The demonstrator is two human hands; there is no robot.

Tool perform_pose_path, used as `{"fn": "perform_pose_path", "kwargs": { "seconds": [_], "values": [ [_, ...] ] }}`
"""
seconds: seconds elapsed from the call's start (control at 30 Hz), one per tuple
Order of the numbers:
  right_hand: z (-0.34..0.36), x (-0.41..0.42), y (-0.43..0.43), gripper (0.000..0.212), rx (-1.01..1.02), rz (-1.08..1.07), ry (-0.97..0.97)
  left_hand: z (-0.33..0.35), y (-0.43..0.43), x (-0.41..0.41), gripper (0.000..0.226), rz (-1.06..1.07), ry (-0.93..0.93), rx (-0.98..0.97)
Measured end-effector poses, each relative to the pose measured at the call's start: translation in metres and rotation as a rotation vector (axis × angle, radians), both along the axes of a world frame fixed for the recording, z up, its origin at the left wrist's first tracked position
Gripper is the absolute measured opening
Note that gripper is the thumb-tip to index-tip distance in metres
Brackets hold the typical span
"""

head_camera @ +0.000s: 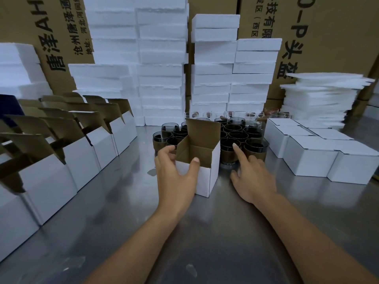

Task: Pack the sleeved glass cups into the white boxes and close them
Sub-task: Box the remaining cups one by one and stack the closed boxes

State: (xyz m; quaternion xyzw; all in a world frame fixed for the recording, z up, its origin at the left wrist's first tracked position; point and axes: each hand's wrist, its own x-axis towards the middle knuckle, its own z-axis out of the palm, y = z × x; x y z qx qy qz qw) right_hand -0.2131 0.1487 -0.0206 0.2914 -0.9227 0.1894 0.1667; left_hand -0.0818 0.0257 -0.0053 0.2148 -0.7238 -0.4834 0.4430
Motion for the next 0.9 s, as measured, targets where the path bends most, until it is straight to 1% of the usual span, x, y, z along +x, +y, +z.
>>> {"fn": "perform_pose_path", "kwargs": {
  "seconds": [0.1, 0.2, 0.27, 0.33, 0.43, 0.73, 0.83, 0.9],
  "values": [
    [0.000, 0.000, 0.002, 0.068, -0.018, 0.011, 0.001, -0.003, 0.002, -0.001, 0.050, -0.035, -0.013, -0.067],
    [0.000, 0.002, 0.002, 0.062, -0.067, 0.023, 0.012, -0.004, 0.003, -0.001, 0.058, -0.080, -0.018, -0.076],
    [0.001, 0.003, 0.003, 0.054, -0.103, 0.024, 0.035, -0.004, 0.002, 0.000, 0.055, -0.113, -0.011, -0.103],
    [0.001, 0.004, 0.003, 0.044, -0.156, 0.016, 0.060, -0.004, 0.002, 0.001, 0.051, -0.127, -0.008, -0.171],
    [0.003, 0.005, 0.005, 0.037, -0.261, 0.016, 0.030, -0.005, 0.001, 0.001, 0.050, -0.128, -0.011, -0.251],
    [0.004, 0.007, 0.008, 0.043, -0.438, 0.059, -0.137, -0.009, -0.002, 0.000, 0.073, -0.172, -0.051, -0.352],
    [0.009, 0.012, 0.014, 0.046, -0.562, 0.071, -0.169, -0.009, -0.001, 0.000, 0.084, -0.184, -0.071, -0.390],
    [0.018, 0.018, 0.018, 0.051, -0.673, 0.063, -0.163, -0.009, -0.002, 0.000, 0.089, -0.174, -0.062, -0.413]
  ]
}}
